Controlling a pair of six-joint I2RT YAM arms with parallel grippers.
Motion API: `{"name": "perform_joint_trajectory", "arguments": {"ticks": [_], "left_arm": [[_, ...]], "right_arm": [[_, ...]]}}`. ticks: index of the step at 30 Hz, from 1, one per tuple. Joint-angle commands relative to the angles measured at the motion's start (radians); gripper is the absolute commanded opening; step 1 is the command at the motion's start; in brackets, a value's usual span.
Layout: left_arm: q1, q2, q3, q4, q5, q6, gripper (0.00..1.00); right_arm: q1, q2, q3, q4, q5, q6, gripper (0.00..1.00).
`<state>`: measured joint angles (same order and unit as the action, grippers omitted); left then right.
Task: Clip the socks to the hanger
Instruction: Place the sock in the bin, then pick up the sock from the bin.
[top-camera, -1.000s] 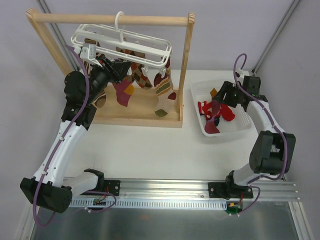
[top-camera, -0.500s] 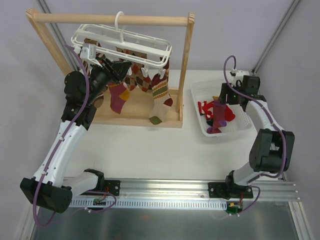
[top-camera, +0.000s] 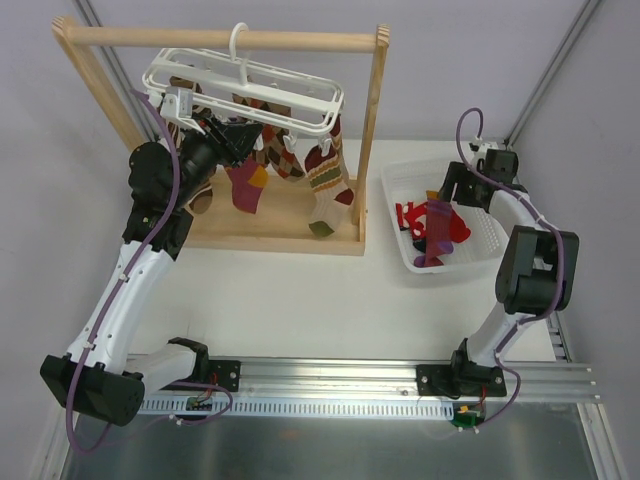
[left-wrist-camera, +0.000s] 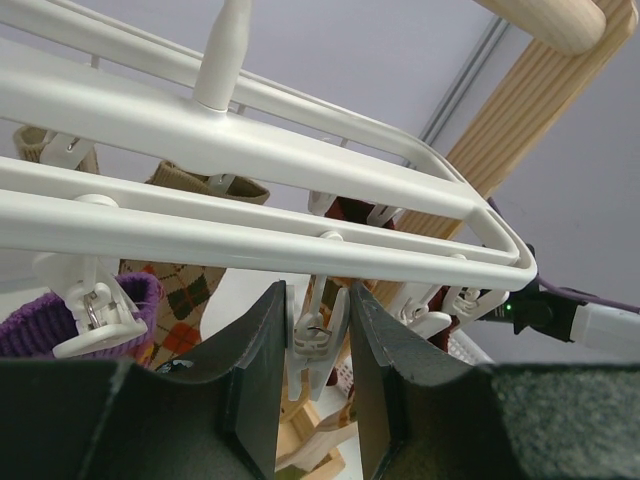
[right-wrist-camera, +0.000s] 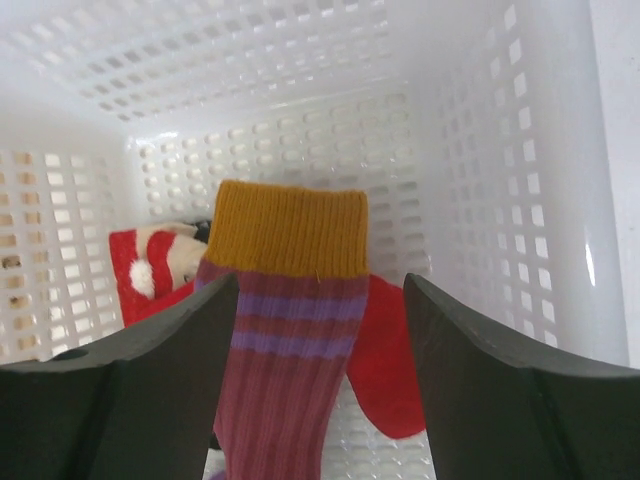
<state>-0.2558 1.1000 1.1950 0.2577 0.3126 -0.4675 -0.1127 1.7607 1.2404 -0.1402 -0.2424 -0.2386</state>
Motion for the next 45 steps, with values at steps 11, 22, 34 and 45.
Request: {"name": "perform_joint_trajectory", "arguments": {"ticks": [11,22,34,45], "left_arm": [[-0.005,0.024,0.000,0.000,0.010,0.035,0.10],[-0.005,0.024,-0.005,0.000,0.002,0.043,0.10],[-0.005,0.026,-0.005,0.000,0.000,0.043,0.10],[-0.005,0.004,-0.015,0.012,0.023,0.015,0.10]], "right_arm": [[0.100,0.085,0.151,-0.015,0.070,-0.059,0.71],[0.189,0.157,0.220,-0.096,0.285,-0.192,0.64],[0.203,0.146,0.232,-0.127,0.356,-0.183,0.01],[0.185,-0.292,-0.024,-0.027,0.081,0.027,0.01]]}}
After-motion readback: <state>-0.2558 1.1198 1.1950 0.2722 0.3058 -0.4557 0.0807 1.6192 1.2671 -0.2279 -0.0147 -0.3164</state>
